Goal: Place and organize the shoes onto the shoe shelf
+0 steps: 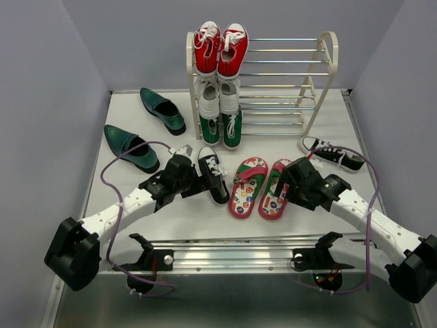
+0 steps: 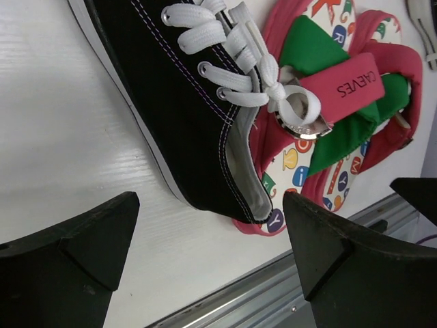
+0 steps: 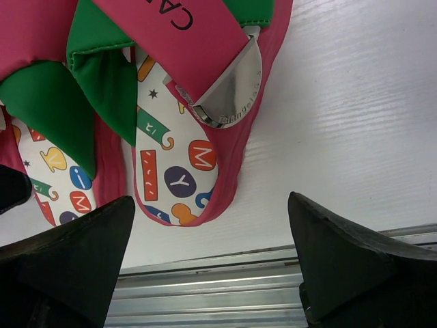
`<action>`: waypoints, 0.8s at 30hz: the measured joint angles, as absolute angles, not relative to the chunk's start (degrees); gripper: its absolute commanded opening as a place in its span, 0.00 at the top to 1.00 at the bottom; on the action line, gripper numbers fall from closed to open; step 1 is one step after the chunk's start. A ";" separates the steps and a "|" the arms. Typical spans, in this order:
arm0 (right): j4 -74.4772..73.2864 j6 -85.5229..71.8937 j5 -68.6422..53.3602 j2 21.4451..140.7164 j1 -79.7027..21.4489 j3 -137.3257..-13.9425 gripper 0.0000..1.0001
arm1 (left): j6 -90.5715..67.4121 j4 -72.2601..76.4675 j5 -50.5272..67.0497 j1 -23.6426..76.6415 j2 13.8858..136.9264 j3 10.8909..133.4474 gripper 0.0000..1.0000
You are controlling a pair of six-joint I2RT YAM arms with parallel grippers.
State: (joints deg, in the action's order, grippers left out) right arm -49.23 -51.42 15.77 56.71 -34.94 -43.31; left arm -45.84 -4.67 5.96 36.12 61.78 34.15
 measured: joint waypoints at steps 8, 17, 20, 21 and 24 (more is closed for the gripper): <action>-49.17 -51.40 17.06 55.86 -34.94 -43.31 0.00 | -46.96 -4.45 3.05 39.75 72.20 37.67 0.09; -49.19 -51.44 18.55 55.11 -34.94 -43.31 0.00 | -47.44 -7.18 -1.67 41.15 77.45 41.93 0.18; -49.19 -51.44 18.90 54.74 -34.94 -43.31 0.00 | -47.40 -8.71 -2.35 42.50 79.75 43.64 0.18; -49.19 -51.44 19.09 54.72 -34.94 -43.31 0.00 | -47.37 -8.99 -2.52 42.85 80.05 43.88 0.20; -49.21 -51.42 19.44 54.72 -34.94 -43.31 0.00 | -47.33 -10.63 -3.09 44.64 81.89 45.08 0.31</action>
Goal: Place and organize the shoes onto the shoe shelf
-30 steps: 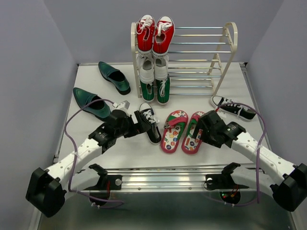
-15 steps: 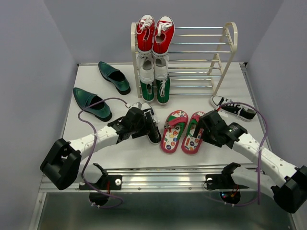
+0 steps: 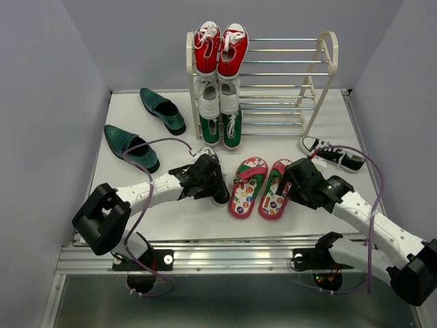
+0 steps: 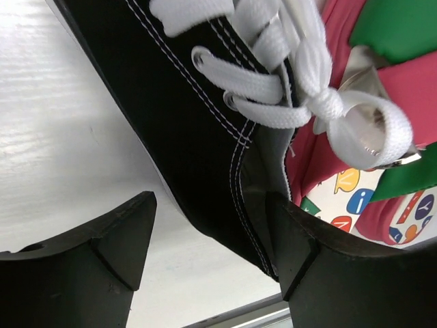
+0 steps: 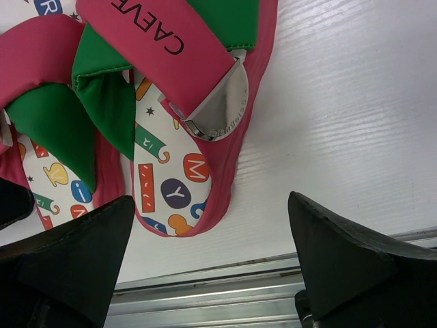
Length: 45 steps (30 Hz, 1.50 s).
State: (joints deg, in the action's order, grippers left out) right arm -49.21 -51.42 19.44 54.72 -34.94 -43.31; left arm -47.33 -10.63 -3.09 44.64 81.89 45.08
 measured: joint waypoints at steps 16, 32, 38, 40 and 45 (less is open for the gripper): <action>-49.21 -51.20 20.93 54.28 -34.94 -42.68 0.00 | -46.37 -22.46 -7.20 47.51 84.14 51.53 1.00; -49.23 -48.82 23.94 54.15 -34.94 -42.48 0.00 | -30.04 -32.51 -14.20 55.81 73.45 60.42 1.00; -49.23 -48.14 24.80 52.84 -34.94 -42.48 0.00 | -29.06 -33.80 -14.06 55.83 70.11 62.76 1.00; -49.23 -47.79 24.95 52.56 -34.94 -42.61 0.00 | -29.34 -34.35 -14.90 55.83 71.13 64.93 1.00; -49.36 -46.76 25.32 52.34 -34.94 -43.68 0.00 | -29.74 -34.46 -17.39 55.83 78.22 71.66 1.00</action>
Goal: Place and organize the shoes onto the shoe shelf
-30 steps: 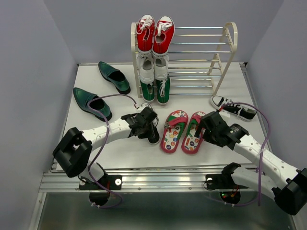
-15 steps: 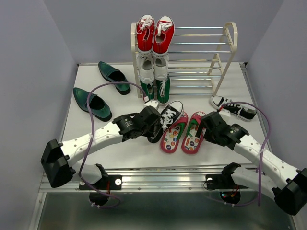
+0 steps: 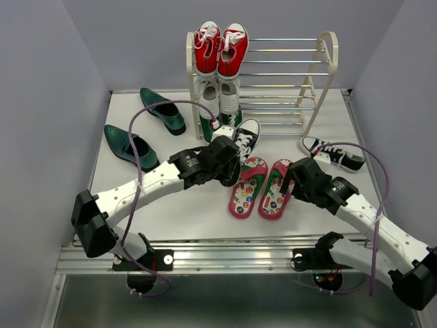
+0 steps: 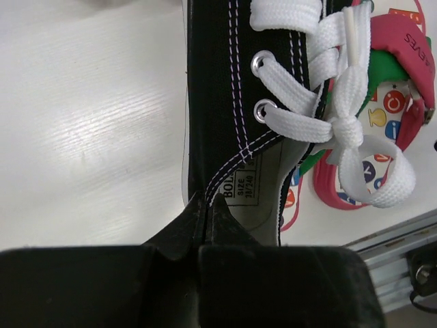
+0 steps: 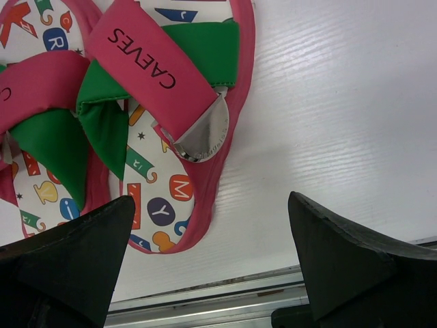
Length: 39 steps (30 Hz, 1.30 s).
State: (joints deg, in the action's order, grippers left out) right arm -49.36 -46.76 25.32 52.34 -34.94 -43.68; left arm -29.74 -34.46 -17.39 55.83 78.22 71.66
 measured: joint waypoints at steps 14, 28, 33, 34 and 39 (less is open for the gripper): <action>-49.54 -44.97 26.15 52.14 -34.94 -45.17 0.00 | -32.05 -36.71 -18.20 53.54 100.86 86.96 1.00; -49.65 -46.11 26.17 53.10 -34.94 -45.17 0.00 | -33.78 -33.63 -16.95 48.34 113.06 100.62 1.00; -49.65 -46.11 26.39 53.69 -34.94 -45.17 0.00 | -35.03 -32.95 -17.08 46.37 117.34 105.78 1.00; -49.67 -46.11 26.52 53.69 -34.94 -45.17 0.00 | -35.11 -32.95 -17.23 46.02 118.06 106.63 1.00; -49.67 -46.11 26.63 53.69 -34.94 -45.17 0.00 | -36.25 -32.21 -18.41 45.52 119.22 107.72 1.00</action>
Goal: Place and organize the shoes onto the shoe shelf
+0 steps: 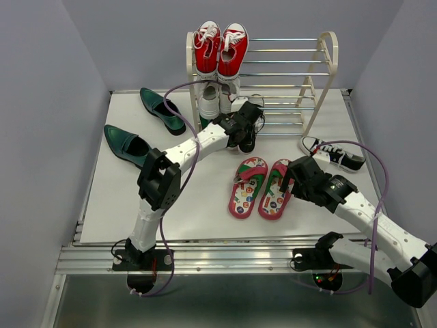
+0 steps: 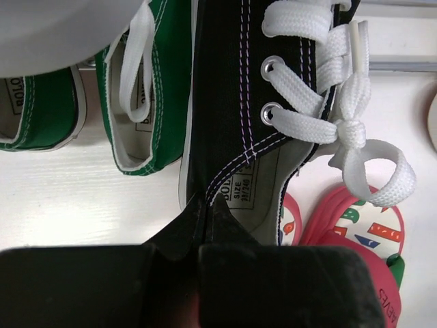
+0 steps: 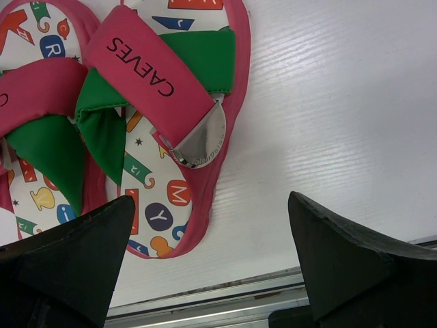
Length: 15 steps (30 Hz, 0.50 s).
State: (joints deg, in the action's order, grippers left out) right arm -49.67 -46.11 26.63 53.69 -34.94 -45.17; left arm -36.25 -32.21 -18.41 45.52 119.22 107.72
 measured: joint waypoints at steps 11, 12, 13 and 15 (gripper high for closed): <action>-49.67 -46.09 27.81 53.74 -34.94 -45.17 0.00 | -38.74 -28.01 -20.18 45.67 121.43 109.78 1.00; -49.65 -46.09 27.88 53.74 -34.94 -45.17 0.00 | -38.89 -27.99 -20.36 45.65 121.71 109.91 1.00; -49.65 -46.09 27.97 53.74 -34.94 -45.17 0.00 | -39.03 -27.86 -20.49 45.63 121.97 110.04 1.00; -49.65 -46.06 28.14 53.74 -34.94 -45.17 0.00 | -39.18 -27.44 -20.64 45.58 122.58 110.30 1.00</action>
